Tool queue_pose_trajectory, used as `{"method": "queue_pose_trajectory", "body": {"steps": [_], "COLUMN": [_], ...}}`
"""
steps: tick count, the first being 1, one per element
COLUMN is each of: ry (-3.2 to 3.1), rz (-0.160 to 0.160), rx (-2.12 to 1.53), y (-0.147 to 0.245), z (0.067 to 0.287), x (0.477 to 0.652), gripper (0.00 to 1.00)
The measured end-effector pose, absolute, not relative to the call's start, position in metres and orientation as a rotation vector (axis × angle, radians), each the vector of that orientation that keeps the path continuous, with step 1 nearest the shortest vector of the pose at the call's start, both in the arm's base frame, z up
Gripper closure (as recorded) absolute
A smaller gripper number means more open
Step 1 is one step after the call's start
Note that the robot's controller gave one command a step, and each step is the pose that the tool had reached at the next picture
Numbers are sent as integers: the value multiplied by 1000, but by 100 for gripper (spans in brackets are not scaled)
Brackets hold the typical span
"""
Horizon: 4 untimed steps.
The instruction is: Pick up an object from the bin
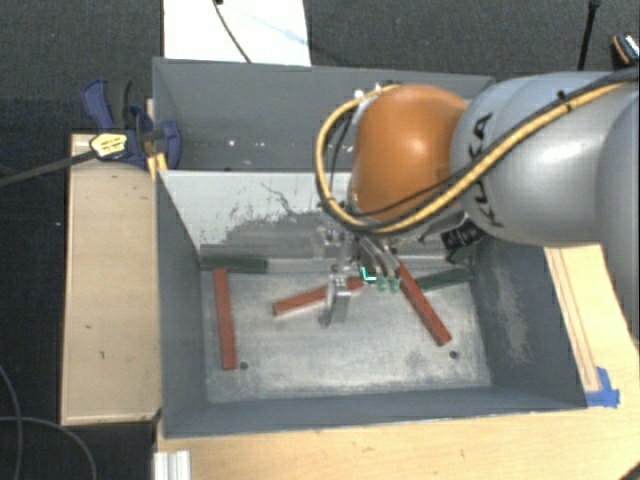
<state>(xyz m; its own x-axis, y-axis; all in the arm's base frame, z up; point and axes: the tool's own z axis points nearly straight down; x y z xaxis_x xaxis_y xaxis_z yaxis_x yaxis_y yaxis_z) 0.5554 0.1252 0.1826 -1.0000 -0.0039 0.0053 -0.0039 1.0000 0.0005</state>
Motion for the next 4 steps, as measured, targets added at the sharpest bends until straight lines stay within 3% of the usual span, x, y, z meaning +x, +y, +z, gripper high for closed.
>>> {"method": "queue_pose_trajectory", "body": {"steps": [1,2,3,4], "ry": [-3136,-3142,-3151,-3153], "rz": [1,-3,-3,-3], "rx": [-76,-85,52,88], "y": [109,110,115,114], "z": [69,73,182,333], "x": [568,570,562,559], "gripper": [0,100,100,100]}}
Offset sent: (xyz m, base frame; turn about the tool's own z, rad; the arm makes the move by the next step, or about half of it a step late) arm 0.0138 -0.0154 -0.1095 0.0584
